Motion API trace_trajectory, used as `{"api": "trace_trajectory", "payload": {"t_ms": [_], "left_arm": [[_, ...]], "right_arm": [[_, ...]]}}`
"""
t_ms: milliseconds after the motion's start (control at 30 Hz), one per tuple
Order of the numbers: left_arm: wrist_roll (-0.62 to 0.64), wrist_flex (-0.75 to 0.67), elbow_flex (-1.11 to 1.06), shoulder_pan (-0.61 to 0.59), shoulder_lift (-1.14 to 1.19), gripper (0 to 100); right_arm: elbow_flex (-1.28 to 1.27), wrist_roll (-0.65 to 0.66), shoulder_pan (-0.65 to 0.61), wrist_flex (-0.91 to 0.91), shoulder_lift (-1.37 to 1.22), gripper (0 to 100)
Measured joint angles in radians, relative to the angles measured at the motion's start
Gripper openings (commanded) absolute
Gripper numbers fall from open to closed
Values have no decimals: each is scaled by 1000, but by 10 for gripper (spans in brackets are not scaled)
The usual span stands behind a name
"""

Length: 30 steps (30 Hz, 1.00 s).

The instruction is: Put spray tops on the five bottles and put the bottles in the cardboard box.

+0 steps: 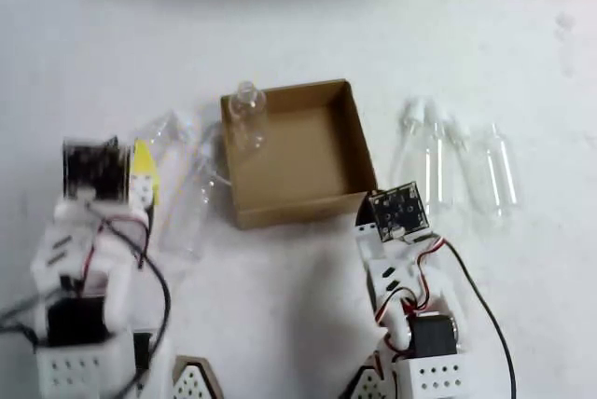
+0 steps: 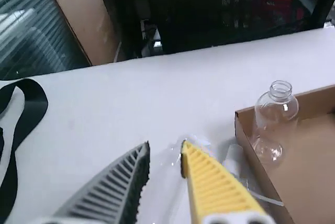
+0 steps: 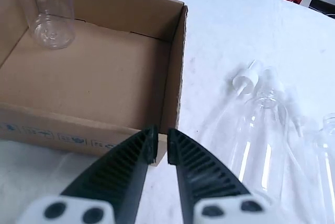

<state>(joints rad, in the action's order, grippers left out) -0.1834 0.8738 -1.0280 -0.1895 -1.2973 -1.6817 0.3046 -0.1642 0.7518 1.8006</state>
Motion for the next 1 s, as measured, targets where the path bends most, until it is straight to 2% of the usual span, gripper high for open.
{"api": "trace_trajectory", "payload": {"t_ms": [133,400,600,1000], "left_arm": [[-31,106,213,-3,308,229],[-103,333,701,-3,835,229],[-224,342,939,-3,1160,229],[-239,342,1356,-64,1740,229]], "right_arm": [[0,0,0,0,0,24],[0,0,0,0,0,24],[0,0,0,0,0,24],[0,0,0,0,0,25]]}}
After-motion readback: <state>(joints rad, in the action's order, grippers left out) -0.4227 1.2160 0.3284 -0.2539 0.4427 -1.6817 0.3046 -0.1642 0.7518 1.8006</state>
